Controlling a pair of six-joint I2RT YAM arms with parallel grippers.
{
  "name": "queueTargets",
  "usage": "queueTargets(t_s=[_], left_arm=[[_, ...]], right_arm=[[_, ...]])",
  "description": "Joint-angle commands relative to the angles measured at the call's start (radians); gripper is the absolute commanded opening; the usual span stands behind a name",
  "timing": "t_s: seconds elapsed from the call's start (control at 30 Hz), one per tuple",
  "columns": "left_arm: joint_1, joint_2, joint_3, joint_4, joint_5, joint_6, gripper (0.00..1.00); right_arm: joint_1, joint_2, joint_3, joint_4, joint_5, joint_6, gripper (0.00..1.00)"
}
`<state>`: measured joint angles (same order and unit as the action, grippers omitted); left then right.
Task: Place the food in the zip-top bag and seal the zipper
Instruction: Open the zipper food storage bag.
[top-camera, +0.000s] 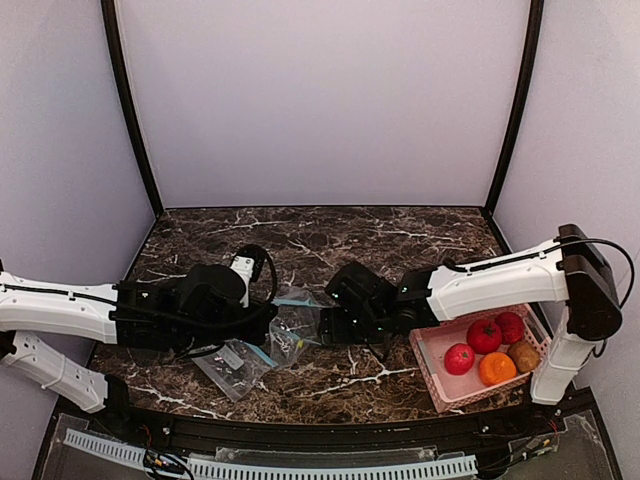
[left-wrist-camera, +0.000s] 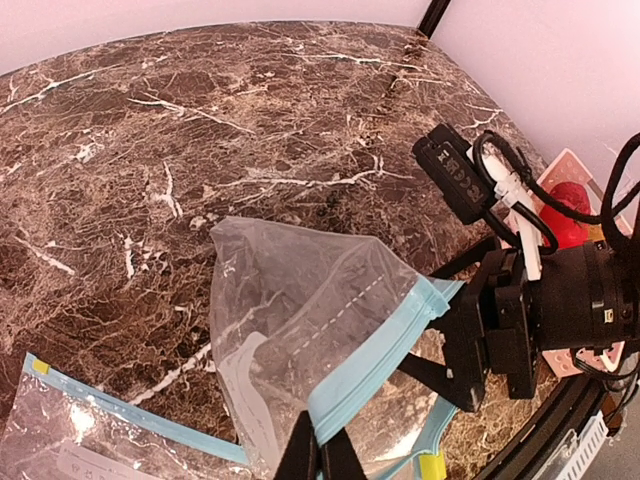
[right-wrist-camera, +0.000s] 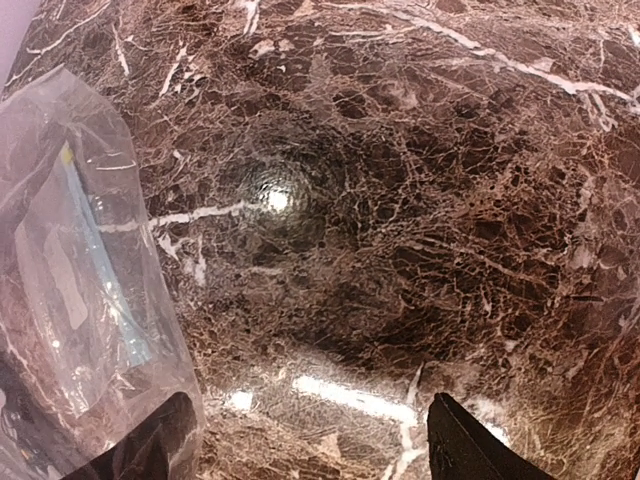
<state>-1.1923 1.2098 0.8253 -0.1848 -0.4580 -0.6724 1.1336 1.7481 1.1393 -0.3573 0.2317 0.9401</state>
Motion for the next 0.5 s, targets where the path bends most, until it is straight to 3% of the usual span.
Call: queueTargets(t_s=[0.0, 0.47], left_arm=[[0.000, -0.050, -0.014, -0.128, -0.081, -0.013, 0.01], [0.000, 0.063, 0.050, -0.081, 0.038, 0.038, 0.01]], right_arm=[[-0.010, -0.055, -0.046, -0.067, 0.050, 0.021, 0.78], [0.007, -0.084, -0.007, 0.062, -0.077, -0.199, 0.81]])
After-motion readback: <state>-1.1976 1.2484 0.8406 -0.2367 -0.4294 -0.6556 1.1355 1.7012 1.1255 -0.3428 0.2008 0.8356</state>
